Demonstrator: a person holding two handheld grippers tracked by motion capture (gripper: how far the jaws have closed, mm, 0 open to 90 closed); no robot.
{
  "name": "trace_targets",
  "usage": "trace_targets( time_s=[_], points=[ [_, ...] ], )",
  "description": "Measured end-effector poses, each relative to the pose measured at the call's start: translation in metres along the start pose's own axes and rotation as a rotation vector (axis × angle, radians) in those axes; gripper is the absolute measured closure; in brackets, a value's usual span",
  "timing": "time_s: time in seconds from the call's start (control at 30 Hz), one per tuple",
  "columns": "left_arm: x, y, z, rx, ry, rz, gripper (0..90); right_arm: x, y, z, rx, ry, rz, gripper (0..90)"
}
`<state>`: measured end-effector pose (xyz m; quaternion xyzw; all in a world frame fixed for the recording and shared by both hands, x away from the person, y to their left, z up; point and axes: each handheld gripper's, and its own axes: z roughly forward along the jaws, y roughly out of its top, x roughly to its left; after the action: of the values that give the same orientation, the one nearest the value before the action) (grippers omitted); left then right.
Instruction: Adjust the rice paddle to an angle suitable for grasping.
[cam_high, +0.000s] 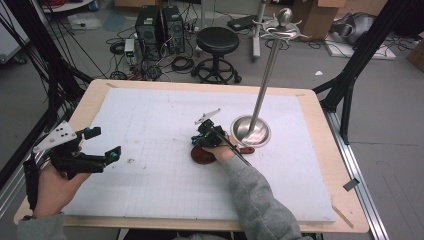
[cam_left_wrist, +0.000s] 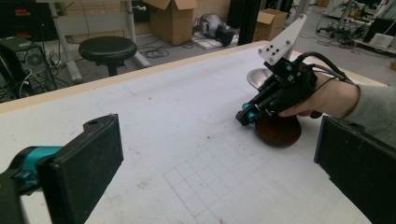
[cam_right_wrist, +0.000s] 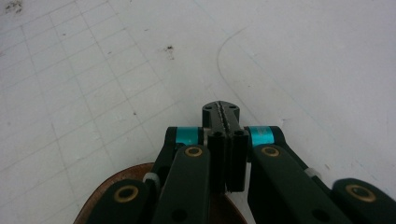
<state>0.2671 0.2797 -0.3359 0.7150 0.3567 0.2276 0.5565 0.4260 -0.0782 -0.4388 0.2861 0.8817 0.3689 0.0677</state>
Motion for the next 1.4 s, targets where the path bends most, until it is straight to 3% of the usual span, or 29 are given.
trace_targets(
  time_s=[0.37, 0.77, 1.4],
  points=[
    [0.0, 0.003, 0.008, -0.001, -0.02, 0.002, 1.7, 0.004, -0.002, -0.005, 0.033, 0.013, 0.009, 90.0],
    [-0.002, 0.01, 0.025, -0.002, -0.062, 0.012, 1.7, 0.007, -0.014, -0.015, 0.031, 0.033, 0.042, 90.0],
    [-0.005, 0.02, 0.046, -0.01, -0.116, 0.024, 1.7, 0.02, -0.029, -0.029, 0.04, 0.041, 0.01, 90.0]
  ],
)
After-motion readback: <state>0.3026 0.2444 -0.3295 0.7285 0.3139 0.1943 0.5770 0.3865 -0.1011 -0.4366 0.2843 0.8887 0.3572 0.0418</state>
